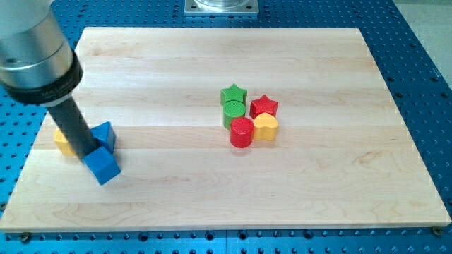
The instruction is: Place the cubetriangle in a diagonal line
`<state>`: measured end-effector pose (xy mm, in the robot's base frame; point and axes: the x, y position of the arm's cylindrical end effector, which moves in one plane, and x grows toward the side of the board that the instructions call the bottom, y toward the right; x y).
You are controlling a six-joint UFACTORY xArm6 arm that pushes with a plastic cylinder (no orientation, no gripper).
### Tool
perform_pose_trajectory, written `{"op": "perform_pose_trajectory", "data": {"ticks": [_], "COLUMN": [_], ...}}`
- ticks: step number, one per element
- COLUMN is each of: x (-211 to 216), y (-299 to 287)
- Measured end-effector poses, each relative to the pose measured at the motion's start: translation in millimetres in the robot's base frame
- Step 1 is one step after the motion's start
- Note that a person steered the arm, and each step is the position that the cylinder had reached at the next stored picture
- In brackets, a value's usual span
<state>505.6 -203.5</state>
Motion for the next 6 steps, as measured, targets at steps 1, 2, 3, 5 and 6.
{"op": "perform_pose_trajectory", "data": {"ticks": [1,2,3,5,6], "x": [-27,-56,-87,-133,-138], "y": [24,82,104,169,242]}}
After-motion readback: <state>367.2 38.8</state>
